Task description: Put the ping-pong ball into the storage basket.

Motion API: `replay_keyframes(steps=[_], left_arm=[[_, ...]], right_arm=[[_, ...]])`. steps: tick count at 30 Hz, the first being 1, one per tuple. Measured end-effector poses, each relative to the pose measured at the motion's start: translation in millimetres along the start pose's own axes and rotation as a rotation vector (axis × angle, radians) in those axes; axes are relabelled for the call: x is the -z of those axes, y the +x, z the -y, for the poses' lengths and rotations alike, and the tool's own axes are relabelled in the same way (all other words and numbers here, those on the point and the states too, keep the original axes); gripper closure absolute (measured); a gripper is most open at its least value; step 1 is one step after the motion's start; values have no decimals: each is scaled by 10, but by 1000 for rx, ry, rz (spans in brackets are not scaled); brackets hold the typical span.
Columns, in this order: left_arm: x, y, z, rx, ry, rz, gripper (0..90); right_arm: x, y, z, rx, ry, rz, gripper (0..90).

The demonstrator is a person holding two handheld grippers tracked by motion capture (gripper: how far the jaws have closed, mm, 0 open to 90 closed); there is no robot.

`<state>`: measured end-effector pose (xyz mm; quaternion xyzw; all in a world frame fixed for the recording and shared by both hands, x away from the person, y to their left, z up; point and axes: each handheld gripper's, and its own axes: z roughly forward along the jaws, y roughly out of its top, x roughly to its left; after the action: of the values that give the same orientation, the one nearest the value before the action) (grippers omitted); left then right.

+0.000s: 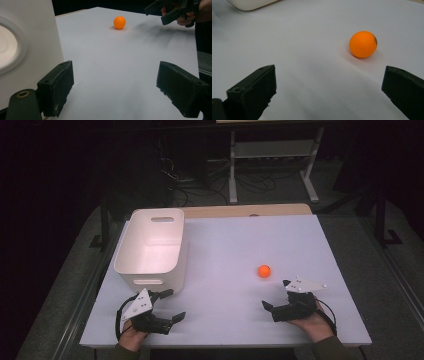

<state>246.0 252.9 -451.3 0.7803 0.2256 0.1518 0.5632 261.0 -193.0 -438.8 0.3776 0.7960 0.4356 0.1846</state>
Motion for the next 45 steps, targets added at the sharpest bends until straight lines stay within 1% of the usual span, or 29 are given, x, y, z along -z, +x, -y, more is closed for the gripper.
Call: replay_keyframes(steps=[8, 13, 23, 26, 29, 31, 33, 45], left_arm=[[-4, 0, 0, -2, 2, 4, 141], [-15, -1, -4, -3, 13, 4, 141], [-15, -1, -5, -6, 15, 4, 141], [-13, -1, -3, -6, 10, 4, 141], [-12, 0, -3, -4, 7, 5, 141], [-15, 8, -5, 7, 14, 8, 141], [-14, 10, -5, 8, 15, 8, 141], [-19, 3, -5, 5, 13, 5, 141]], right_arm=[[-4, 1, -4, 0, 0, -2, 0], [-6, 0, -17, -5, -2, -4, 0], [-20, 1, -58, 1, -2, 0, 0], [-21, 0, -76, -1, -4, -5, 0], [-25, 2, -88, 3, -2, -3, 0], [-26, 8, -100, -3, 1, 0, 0], [-26, 8, -102, -4, -1, 1, 0], [-65, 25, -150, 10, -5, -5, 0]])
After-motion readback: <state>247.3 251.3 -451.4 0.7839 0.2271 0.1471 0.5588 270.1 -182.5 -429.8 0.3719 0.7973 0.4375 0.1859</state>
